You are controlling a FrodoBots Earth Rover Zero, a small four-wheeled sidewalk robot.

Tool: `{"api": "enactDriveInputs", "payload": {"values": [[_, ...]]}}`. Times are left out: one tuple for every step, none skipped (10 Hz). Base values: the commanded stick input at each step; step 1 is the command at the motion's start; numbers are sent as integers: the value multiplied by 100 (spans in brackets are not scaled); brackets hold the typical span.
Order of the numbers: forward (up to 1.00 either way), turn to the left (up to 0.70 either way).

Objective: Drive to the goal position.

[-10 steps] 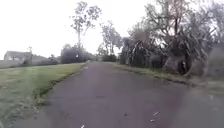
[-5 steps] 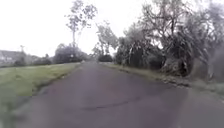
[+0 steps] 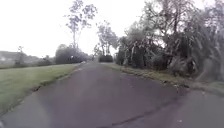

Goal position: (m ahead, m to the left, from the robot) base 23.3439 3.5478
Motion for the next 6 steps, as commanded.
{"api": "enactDriveInputs", "payload": {"values": [[85, 0], [85, 0], [85, 0], [85, 0], [85, 0], [85, 0]]}}
